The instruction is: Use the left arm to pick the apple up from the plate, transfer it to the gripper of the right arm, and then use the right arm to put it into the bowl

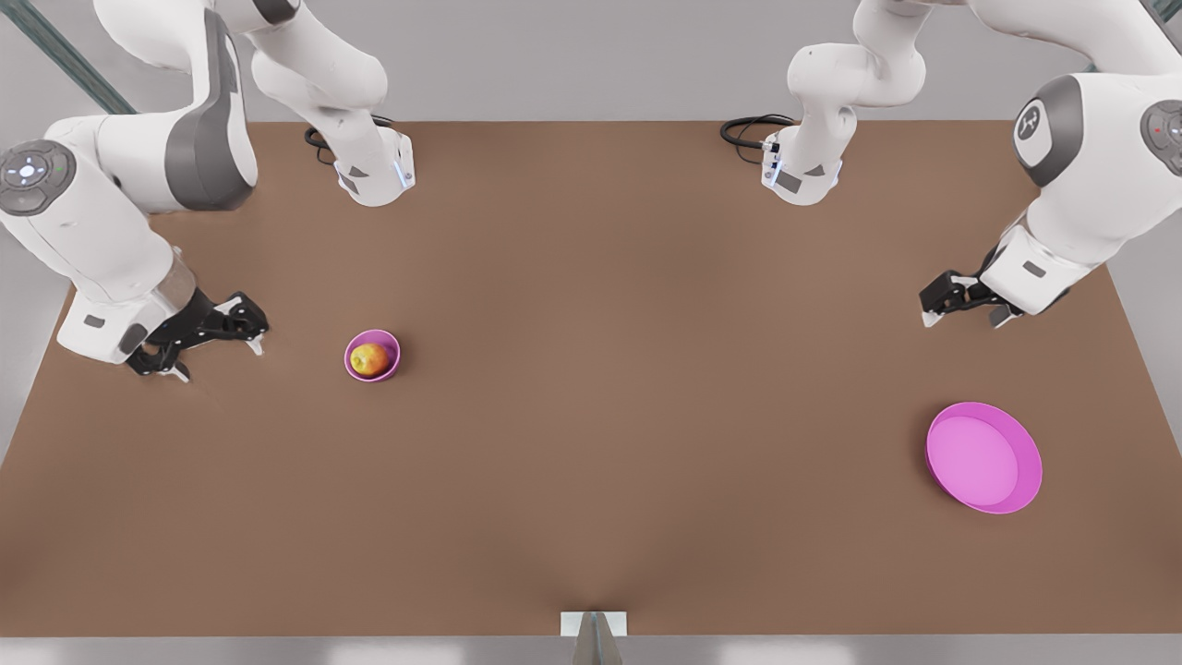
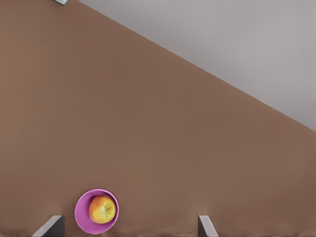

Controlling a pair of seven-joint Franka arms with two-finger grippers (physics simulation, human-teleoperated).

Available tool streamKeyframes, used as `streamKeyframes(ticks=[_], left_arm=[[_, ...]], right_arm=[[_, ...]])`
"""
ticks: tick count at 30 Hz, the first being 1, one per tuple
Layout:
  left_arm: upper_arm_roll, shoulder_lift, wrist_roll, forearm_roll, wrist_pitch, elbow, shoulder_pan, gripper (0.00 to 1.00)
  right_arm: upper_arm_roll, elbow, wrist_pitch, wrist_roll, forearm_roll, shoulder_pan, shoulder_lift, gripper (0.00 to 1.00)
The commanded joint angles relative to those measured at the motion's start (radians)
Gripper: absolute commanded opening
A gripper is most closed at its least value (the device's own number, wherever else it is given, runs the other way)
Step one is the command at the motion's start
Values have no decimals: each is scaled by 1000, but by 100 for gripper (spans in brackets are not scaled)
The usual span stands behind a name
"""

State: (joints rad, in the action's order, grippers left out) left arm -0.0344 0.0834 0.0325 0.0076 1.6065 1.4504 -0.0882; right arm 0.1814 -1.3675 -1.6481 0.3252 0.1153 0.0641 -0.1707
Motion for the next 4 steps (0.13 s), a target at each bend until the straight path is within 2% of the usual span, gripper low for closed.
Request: streamKeyframes(ticks=[1, 3, 4], left_arm=[[1, -1, -2, 29, -8, -5, -15, 100], [1, -1, -2, 28, -8, -7, -16, 100], [2, -1, -2, 28, -8, -8, -15, 100]], right_arm=[[-112, -54, 113, -325, -51, -90, 60, 100], [-230, -84, 110, -360, -52, -210, 79, 100], [-243, -68, 110, -359, -54, -224, 40, 100]])
